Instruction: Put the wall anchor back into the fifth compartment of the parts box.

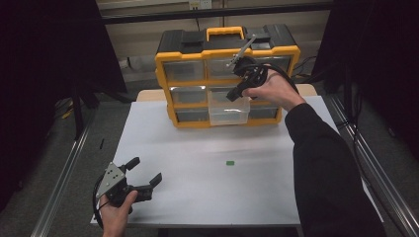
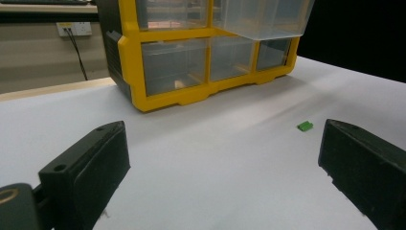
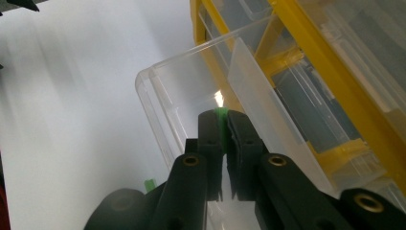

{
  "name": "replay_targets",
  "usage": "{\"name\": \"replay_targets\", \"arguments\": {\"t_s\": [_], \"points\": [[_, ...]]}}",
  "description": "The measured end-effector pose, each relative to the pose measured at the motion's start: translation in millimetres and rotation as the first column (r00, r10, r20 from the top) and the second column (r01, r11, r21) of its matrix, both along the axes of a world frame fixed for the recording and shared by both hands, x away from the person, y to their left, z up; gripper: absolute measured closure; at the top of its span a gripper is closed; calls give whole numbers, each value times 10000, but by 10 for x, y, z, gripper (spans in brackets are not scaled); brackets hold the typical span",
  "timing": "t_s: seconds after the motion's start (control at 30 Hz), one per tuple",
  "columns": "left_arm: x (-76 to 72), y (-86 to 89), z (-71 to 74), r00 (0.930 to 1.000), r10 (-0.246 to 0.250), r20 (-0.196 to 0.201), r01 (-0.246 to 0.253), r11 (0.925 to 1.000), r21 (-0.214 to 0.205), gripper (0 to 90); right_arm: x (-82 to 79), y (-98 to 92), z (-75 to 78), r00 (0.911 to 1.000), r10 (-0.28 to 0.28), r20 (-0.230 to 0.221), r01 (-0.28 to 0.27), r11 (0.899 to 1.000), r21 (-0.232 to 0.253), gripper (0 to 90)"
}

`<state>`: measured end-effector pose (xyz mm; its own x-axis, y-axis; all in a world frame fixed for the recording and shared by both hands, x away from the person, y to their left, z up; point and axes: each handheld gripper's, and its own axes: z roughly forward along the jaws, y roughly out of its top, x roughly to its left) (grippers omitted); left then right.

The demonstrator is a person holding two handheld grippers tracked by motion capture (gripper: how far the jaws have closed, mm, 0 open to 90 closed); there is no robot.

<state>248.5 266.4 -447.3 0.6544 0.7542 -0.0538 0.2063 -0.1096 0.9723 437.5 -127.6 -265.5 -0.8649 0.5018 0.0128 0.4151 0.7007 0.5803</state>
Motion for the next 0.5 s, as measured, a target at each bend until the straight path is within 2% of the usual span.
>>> {"name": "replay_targets", "arguments": {"t_s": [0.27, 0.33, 0.5], "points": [[-4, -10, -2, 10000, -11, -14, 11, 9999, -136, 34, 51, 110, -119, 9992, 158, -364, -179, 9982, -580, 848], [-4, -7, -1, 10000, -31, -25, 30, 10000, -57, 34, 61, 128, -132, 9987, 167, -473, -197, 9977, -655, 848], [-4, -12, -3, 10000, 9, -43, -9, 10000, -56, 34, 90, 133, -185, 9981, 18, -624, -76, 9956, -933, 848]]}}
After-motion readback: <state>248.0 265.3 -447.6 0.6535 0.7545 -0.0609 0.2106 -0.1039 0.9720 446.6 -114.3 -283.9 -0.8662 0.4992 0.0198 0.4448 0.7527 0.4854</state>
